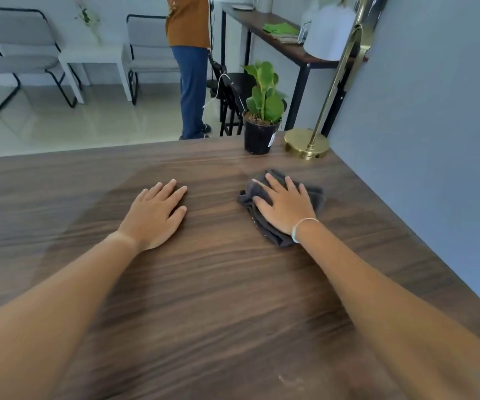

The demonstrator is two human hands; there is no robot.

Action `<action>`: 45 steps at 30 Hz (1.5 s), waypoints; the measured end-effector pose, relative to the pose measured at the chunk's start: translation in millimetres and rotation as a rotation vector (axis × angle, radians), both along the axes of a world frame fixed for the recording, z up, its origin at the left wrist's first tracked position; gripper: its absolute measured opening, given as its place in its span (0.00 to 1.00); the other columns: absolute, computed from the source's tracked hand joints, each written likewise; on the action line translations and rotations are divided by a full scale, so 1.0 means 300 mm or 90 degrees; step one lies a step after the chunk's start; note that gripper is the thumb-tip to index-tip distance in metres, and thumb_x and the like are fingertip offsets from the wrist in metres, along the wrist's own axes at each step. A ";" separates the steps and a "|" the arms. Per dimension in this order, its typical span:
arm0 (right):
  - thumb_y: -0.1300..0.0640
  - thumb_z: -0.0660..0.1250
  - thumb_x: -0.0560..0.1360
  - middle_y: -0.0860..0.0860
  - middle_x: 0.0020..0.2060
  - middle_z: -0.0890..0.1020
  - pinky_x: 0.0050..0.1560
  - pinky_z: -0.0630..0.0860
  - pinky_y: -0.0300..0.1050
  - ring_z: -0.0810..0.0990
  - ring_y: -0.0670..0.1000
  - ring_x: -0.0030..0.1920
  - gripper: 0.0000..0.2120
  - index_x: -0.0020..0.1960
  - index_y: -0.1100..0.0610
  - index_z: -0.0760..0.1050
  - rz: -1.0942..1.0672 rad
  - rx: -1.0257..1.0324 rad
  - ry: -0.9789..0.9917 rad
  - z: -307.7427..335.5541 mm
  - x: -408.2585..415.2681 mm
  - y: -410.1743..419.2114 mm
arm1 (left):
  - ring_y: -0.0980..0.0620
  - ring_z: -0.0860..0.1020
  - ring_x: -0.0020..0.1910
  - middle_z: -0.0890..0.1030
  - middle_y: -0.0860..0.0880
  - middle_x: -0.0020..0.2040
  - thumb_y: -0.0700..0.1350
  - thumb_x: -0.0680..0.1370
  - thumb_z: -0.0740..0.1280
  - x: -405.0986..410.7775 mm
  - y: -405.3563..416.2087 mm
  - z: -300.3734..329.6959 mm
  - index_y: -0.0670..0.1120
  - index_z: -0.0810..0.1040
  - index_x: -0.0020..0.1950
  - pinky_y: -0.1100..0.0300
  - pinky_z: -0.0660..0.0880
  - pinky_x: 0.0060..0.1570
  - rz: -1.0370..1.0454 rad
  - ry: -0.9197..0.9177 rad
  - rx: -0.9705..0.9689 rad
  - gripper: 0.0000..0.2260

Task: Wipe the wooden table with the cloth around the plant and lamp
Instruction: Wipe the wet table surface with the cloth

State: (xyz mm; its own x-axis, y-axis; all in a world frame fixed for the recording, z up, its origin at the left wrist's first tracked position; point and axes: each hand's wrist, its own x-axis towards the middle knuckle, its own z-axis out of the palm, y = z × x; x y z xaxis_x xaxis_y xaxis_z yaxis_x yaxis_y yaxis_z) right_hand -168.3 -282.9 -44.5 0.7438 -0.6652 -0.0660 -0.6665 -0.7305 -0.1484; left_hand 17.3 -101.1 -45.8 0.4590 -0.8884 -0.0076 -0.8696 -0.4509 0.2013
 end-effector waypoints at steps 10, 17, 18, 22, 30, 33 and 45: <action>0.41 0.45 0.79 0.42 0.77 0.52 0.75 0.46 0.54 0.49 0.53 0.77 0.23 0.73 0.36 0.50 -0.017 -0.014 0.003 0.010 -0.212 -0.045 | 0.48 0.49 0.77 0.51 0.50 0.78 0.55 0.79 0.44 0.046 -0.033 -0.023 0.53 0.52 0.76 0.52 0.45 0.75 -0.031 -0.008 -0.004 0.25; 0.43 0.48 0.80 0.44 0.77 0.54 0.74 0.46 0.55 0.50 0.55 0.77 0.23 0.75 0.41 0.53 0.108 -0.015 -0.036 -0.010 0.199 0.030 | 0.52 0.46 0.77 0.49 0.52 0.78 0.54 0.80 0.47 0.049 -0.029 -0.023 0.49 0.48 0.76 0.54 0.44 0.75 -0.018 0.006 -0.001 0.25; 0.44 0.49 0.80 0.43 0.77 0.55 0.74 0.45 0.54 0.50 0.54 0.77 0.23 0.75 0.40 0.53 0.156 -0.015 -0.049 -0.012 0.156 0.055 | 0.52 0.46 0.77 0.48 0.51 0.78 0.54 0.80 0.47 0.048 -0.028 -0.021 0.48 0.48 0.76 0.55 0.43 0.76 -0.015 0.010 0.000 0.25; 0.45 0.49 0.81 0.42 0.77 0.54 0.74 0.46 0.52 0.50 0.52 0.77 0.22 0.74 0.40 0.53 0.124 -0.024 -0.036 -0.002 -0.010 -0.062 | 0.53 0.45 0.77 0.48 0.51 0.78 0.53 0.80 0.47 0.047 -0.032 -0.018 0.48 0.48 0.76 0.56 0.43 0.75 -0.012 0.012 -0.001 0.25; 0.42 0.48 0.80 0.43 0.77 0.55 0.75 0.45 0.55 0.50 0.54 0.77 0.23 0.74 0.40 0.54 0.209 0.012 -0.068 -0.019 0.150 0.136 | 0.51 0.48 0.77 0.50 0.50 0.78 0.49 0.81 0.48 0.043 -0.035 -0.007 0.47 0.52 0.76 0.56 0.44 0.75 0.003 0.024 -0.011 0.23; 0.39 0.45 0.76 0.41 0.75 0.57 0.74 0.47 0.52 0.52 0.52 0.76 0.26 0.73 0.38 0.56 0.281 0.014 -0.111 -0.009 -0.172 0.208 | 0.48 0.50 0.77 0.52 0.47 0.78 0.47 0.81 0.49 0.028 -0.025 -0.007 0.45 0.55 0.75 0.55 0.45 0.75 0.028 0.006 -0.035 0.22; 0.39 0.46 0.74 0.46 0.75 0.62 0.73 0.47 0.57 0.56 0.58 0.76 0.27 0.72 0.40 0.60 0.413 0.033 -0.109 -0.029 -0.384 0.506 | 0.46 0.50 0.77 0.52 0.46 0.78 0.51 0.80 0.53 -0.316 0.274 0.009 0.46 0.54 0.76 0.52 0.46 0.74 0.182 0.007 0.013 0.25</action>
